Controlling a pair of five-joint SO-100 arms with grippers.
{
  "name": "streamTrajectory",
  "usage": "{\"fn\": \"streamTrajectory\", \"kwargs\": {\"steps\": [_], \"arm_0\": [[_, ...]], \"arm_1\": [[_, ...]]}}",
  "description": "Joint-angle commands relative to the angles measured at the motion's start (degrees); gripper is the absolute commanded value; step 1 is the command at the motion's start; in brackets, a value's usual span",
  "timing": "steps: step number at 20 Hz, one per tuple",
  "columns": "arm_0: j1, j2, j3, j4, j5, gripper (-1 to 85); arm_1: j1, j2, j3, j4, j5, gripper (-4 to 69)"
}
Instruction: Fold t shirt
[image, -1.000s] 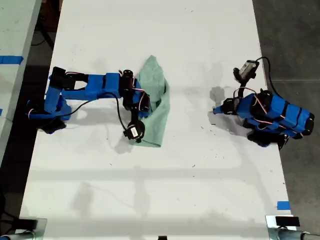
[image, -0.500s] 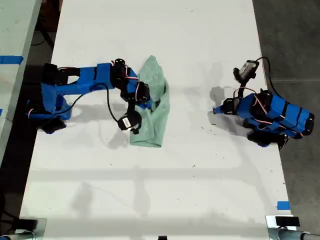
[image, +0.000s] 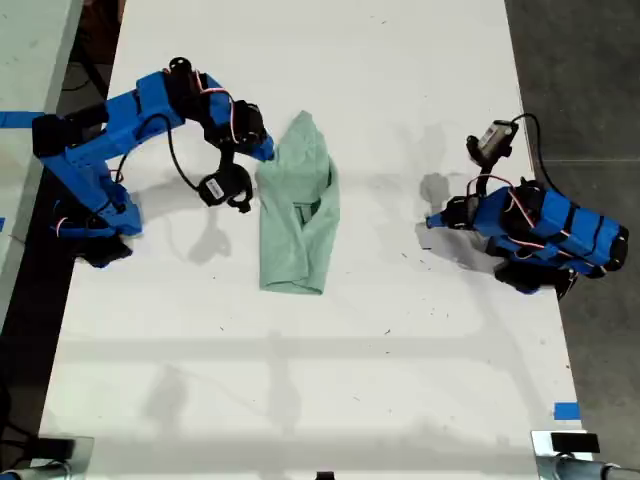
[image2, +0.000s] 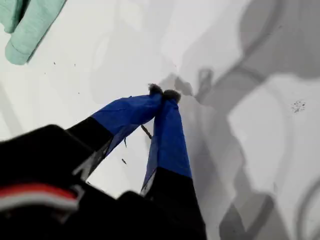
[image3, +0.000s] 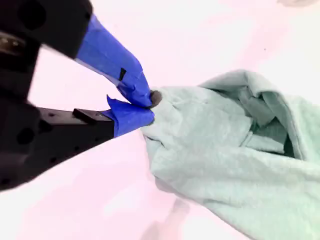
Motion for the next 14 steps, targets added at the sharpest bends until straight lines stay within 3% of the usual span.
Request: {"fn": "streamTrajectory", "kwargs": {"steps": [1,3,7,9,11,12,13,14], "arm_0": [[-2.9,23.4,20.6,-12.7,2.0,-0.3],[-4.2,36.7,39.6,-21.8,2.2,-0.3],[-11.6,55.9,74.4,-43.2,14.4,-0.3],[-15.8,65.7,86.8,-48.3,15.2,-0.3],[-18.2,81.9,99.8,-49.0,15.6,-0.3],[-18.9,96.0,102.3,-40.6,15.6,-0.3],[-20.1,101.1,105.5,-37.8,14.9,-0.3],[-19.9,98.6,104.2,-39.1,15.0,-0.3]], "arm_1": [[-0.4,0.4,3.0,-0.4,0.4,0.7],[-0.3,0.4,3.0,-0.4,0.4,0.7],[-0.2,0.4,3.0,-0.4,0.4,0.7],[-0.2,0.4,3.0,-0.4,0.4,0.7],[0.1,0.4,3.0,-0.4,0.4,0.7],[0.1,0.4,3.0,-0.4,0.4,0.7],[-0.2,0.4,3.0,-0.4,0.4,0.7],[-0.4,0.4,2.9,-0.4,0.5,0.7]]}}
